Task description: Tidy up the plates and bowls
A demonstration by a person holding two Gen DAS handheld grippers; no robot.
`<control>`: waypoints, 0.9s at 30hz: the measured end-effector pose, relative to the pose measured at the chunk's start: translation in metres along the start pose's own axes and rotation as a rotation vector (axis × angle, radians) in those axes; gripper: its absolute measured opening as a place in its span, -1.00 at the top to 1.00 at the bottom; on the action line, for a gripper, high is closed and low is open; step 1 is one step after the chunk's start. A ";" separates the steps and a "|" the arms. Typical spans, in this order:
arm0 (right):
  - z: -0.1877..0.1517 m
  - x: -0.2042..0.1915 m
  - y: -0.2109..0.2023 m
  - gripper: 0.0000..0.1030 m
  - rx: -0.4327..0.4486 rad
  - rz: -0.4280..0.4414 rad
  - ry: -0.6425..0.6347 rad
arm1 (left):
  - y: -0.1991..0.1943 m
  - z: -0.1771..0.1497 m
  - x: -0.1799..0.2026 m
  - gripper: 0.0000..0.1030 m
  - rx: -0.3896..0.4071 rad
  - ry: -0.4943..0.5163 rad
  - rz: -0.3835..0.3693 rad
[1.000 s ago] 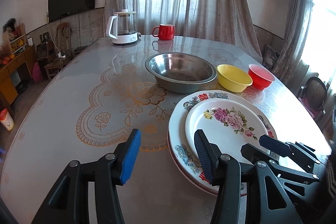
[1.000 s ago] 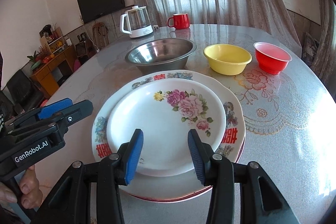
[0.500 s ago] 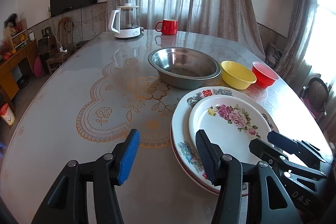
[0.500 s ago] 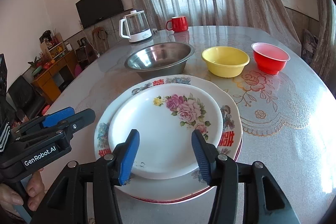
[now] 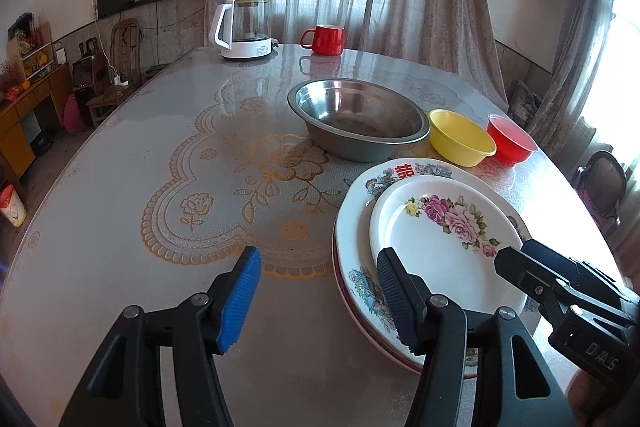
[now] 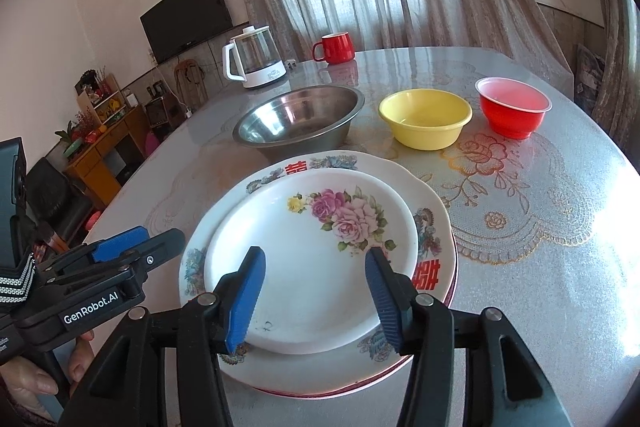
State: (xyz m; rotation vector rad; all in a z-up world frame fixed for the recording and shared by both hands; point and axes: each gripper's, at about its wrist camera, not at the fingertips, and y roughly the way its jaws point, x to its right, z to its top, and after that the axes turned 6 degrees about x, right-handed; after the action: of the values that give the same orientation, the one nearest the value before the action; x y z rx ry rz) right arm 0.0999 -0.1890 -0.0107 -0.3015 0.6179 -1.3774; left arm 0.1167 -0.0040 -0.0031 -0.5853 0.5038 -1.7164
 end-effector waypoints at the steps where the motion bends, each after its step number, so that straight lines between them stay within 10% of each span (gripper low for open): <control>1: 0.001 0.001 0.000 -0.02 0.001 0.004 0.004 | 0.000 0.000 0.000 -0.19 -0.001 0.000 0.002; 27: 0.023 0.022 0.022 -0.02 -0.024 0.021 0.062 | 0.027 0.020 -0.009 -0.23 -0.047 -0.005 0.001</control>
State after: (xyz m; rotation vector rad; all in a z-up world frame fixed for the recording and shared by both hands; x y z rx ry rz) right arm 0.1330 -0.2101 -0.0091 -0.2717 0.6880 -1.3644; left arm 0.1510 -0.0011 -0.0054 -0.6230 0.5421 -1.7055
